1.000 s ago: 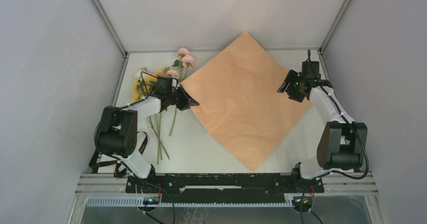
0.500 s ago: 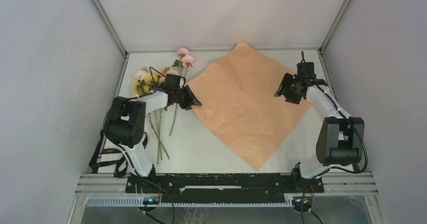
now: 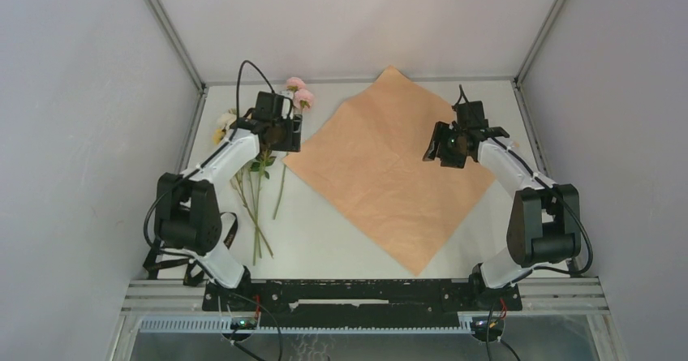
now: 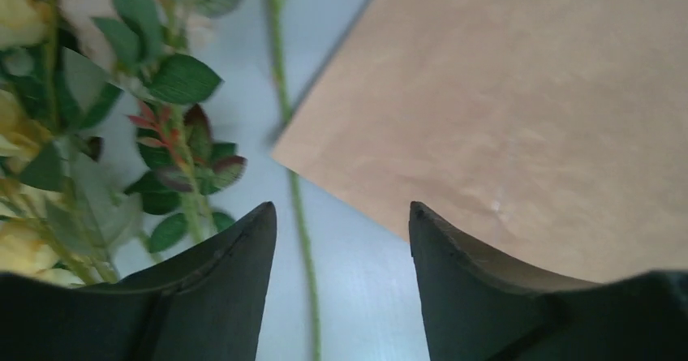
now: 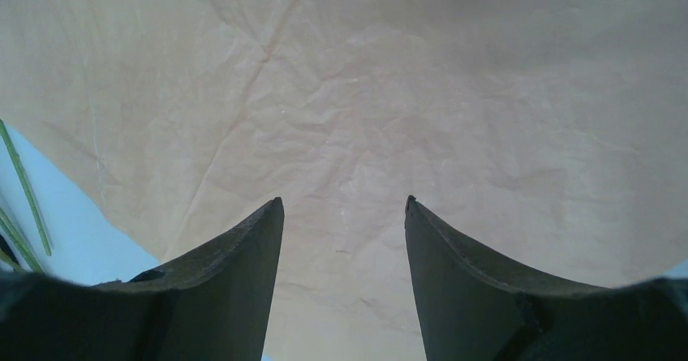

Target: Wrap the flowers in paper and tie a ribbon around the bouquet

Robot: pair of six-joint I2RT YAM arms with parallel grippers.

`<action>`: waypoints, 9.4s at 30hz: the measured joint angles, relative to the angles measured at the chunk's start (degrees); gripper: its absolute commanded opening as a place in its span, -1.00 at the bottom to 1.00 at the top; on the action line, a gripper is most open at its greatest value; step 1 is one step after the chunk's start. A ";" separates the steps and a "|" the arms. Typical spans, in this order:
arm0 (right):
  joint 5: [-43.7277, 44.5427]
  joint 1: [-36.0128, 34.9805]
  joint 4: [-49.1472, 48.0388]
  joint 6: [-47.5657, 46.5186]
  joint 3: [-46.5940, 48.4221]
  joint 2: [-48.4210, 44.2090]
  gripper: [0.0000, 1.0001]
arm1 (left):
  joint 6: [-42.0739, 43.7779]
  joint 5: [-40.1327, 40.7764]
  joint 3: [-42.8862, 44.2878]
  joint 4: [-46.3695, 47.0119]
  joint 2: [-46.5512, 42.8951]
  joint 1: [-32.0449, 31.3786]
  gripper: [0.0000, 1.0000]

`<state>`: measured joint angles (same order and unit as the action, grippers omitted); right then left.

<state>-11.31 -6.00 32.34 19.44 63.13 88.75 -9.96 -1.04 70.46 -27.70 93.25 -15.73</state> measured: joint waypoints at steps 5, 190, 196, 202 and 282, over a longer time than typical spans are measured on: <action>0.02 -1.14 -0.33 -0.85 0.00 0.00 0.31 | 5.88 8.11 9.86 -3.61 11.34 0.04 0.21; -10.95 -40.39 -32.76 3.69 20.87 15.63 -1.00 | -16.59 -30.38 10.25 -0.85 -16.02 6.25 -0.33; -3.82 -36.20 -26.03 4.11 17.25 12.87 -1.00 | -11.37 -20.46 10.54 -6.54 -13.16 7.93 0.38; 13.49 -25.46 -13.44 0.04 17.18 14.91 -1.00 | -9.38 -5.51 7.17 -10.45 -2.56 18.27 0.22; -3.58 -44.39 -24.87 -9.57 18.82 3.17 0.86 | -10.12 -15.43 17.22 -12.72 -21.44 9.38 -1.00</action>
<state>-14.90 -50.39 7.46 9.87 81.95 91.92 -20.08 -16.47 87.68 -40.42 71.81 -6.35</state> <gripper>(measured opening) 0.928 0.098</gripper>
